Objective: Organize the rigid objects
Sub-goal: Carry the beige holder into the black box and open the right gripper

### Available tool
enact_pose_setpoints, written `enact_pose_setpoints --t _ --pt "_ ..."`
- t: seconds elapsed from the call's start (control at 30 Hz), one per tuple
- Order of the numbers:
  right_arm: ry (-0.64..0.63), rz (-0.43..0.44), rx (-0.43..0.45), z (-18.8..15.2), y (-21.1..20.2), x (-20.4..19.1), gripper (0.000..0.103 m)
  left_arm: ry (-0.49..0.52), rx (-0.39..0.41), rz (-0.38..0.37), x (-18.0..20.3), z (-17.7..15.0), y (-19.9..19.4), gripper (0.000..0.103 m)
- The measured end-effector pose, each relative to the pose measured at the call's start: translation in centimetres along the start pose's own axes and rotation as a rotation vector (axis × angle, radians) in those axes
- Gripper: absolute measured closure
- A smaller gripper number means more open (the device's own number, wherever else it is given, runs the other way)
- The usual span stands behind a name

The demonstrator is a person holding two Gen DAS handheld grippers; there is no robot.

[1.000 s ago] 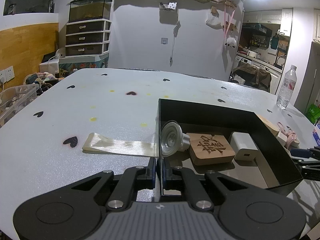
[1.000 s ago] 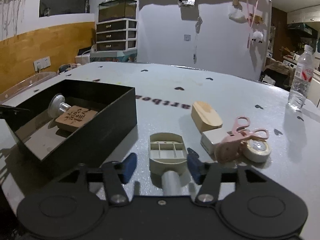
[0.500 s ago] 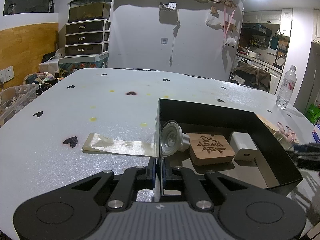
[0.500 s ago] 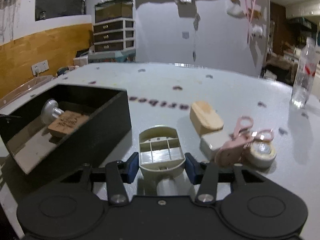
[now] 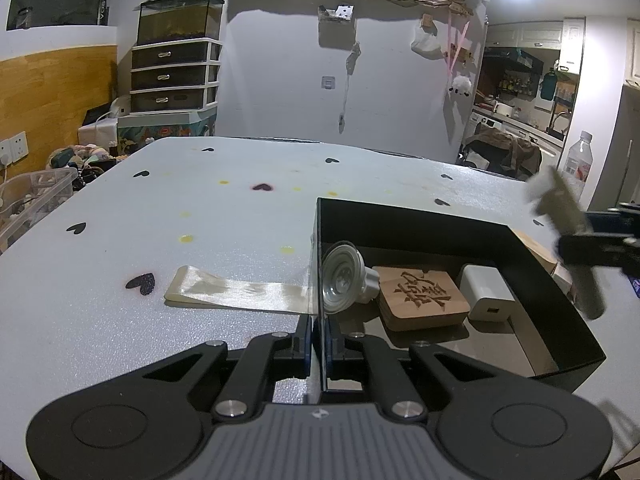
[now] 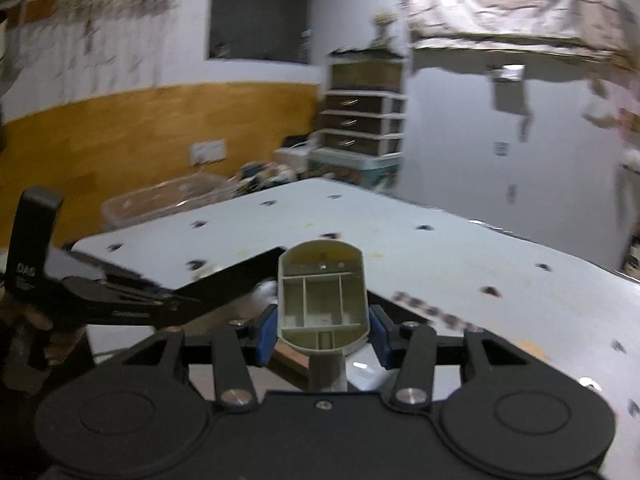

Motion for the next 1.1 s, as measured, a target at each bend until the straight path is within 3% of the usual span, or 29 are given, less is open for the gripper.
enact_pose_setpoints --t 0.2,0.5,0.6,0.73,0.97,1.1 --pt "-0.044 0.186 -0.163 0.7 4.2 -3.1 0.055 0.006 -0.001 -0.004 0.0 0.0 -0.1 0.097" --pt "-0.17 0.232 -0.322 0.1 9.2 -6.0 0.055 0.008 -0.001 -0.018 -0.2 0.0 -0.2 0.096" --pt "-0.157 0.252 -0.327 0.3 9.8 -6.3 0.054 0.006 -0.001 -0.02 -0.2 0.0 -0.2 0.096" --pt "-0.128 0.246 -0.304 0.7 9.7 -6.2 0.033 0.008 -0.001 -0.022 -0.3 0.0 -0.3 0.095" --pt "-0.122 0.238 -0.299 0.7 8.9 -5.9 0.032 0.007 -0.001 -0.021 -0.3 0.0 -0.3 0.095" --pt "-0.104 0.224 -0.302 0.8 8.6 -5.4 0.02 0.007 -0.002 -0.021 -0.3 0.0 -0.3 0.095"
Point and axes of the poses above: each gripper's, at about its wrist camera, not at the fingertips, and y roughly the way its jaws point, x to its right, z to its top, the point moved 2 cm from there along y, roughly the way its jaws point, and after that the axes turned 14 degrees about -z, right-handed, at the moved point
